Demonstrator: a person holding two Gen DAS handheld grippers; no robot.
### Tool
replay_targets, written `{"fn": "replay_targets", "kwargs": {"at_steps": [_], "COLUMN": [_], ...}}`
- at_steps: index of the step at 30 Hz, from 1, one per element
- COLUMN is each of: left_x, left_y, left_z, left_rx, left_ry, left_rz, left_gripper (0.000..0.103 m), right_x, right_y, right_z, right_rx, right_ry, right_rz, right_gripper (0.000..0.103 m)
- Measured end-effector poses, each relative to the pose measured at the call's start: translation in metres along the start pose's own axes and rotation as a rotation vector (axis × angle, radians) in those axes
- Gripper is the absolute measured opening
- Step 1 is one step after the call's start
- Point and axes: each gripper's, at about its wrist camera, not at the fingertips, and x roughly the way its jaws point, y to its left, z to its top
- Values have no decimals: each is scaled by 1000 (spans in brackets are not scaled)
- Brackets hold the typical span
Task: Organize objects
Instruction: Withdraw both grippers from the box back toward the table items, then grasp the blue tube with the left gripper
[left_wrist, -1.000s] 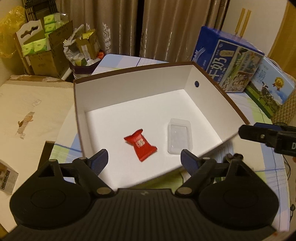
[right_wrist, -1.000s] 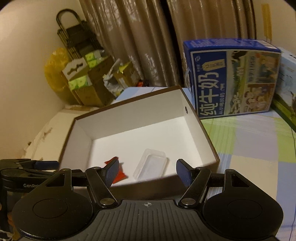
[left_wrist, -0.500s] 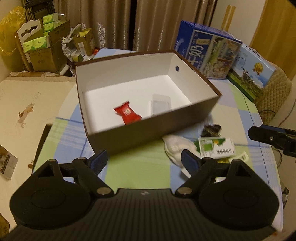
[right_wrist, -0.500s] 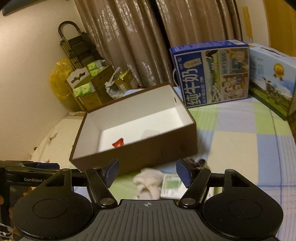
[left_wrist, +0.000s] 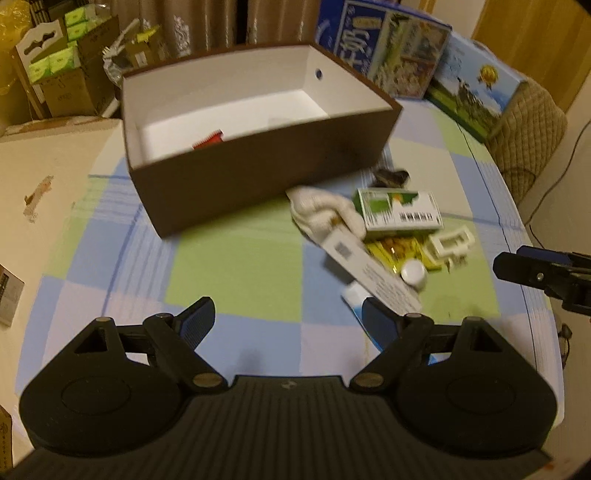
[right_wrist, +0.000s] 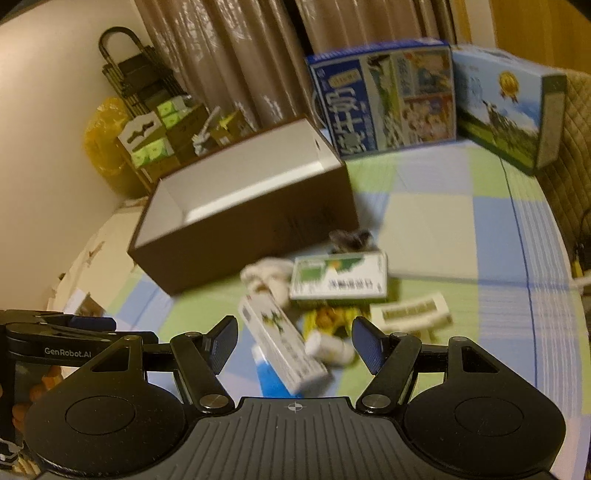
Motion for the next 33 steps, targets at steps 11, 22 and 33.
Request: {"fn": "replay_targets", "kwargs": {"at_steps": [11,22,33], "left_x": [3,7,52], "left_y": [-22,-34,-66], "left_z": [-18,-24,-38], "left_rx": [20,21,62], "left_ry": [31,40,111], "left_rz": [-2,3,-6], "left_gripper": [84,84,85], "right_x": [-12,-17,-26], "right_y": [-13,-27,-67], "right_z": [-30,-40,-50], "right_rx": [17,30,95], "right_ry": [49,66,79], "right_rz": [-18,-33,-80], "right_gripper": [66,66,66]}}
